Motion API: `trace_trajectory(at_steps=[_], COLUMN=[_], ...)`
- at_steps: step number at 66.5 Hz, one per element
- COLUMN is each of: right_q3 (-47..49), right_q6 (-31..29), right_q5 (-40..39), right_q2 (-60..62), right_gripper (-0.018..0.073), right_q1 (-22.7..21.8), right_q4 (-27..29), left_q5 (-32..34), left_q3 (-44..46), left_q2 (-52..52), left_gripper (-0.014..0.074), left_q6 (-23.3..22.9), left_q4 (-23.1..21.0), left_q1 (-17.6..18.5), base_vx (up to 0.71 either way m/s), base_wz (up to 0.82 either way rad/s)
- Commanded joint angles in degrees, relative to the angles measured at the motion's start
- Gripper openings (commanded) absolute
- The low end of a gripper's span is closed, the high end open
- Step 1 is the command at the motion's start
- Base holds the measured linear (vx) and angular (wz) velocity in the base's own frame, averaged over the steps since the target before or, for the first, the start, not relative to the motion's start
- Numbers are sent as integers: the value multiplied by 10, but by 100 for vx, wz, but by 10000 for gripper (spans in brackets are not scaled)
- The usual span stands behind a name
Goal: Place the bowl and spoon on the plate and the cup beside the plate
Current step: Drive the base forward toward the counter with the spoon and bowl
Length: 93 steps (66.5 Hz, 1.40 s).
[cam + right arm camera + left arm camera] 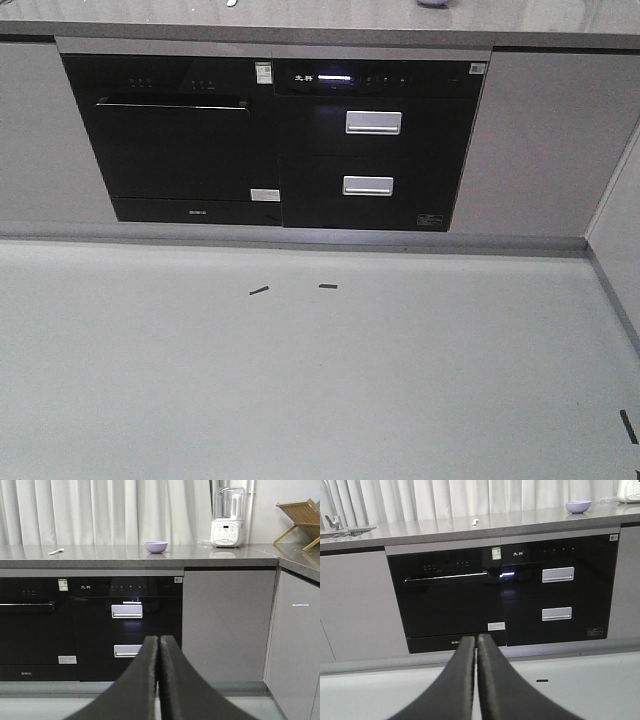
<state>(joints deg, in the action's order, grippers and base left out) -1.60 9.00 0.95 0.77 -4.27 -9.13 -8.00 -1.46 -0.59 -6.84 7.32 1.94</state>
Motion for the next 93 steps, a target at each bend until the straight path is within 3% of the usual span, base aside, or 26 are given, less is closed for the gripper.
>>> trace_trajectory(at_steps=[1, 93], right_q3=[-2, -2], right_q6=[-4, -4], right_q5=[-45, -45], right_q2=[4, 4], right_gripper=[-6, -6], right_q1=[-1, -1], right_q4=[-3, -3], left_q5=[43, 43], left_q3=[4, 4], left_q2=[4, 4], left_gripper=[-6, -6], left_q6=[-4, -4], left_q4=[-1, -1], left_q1=[1, 1], base_vx=[14, 15], base_wz=[2, -4])
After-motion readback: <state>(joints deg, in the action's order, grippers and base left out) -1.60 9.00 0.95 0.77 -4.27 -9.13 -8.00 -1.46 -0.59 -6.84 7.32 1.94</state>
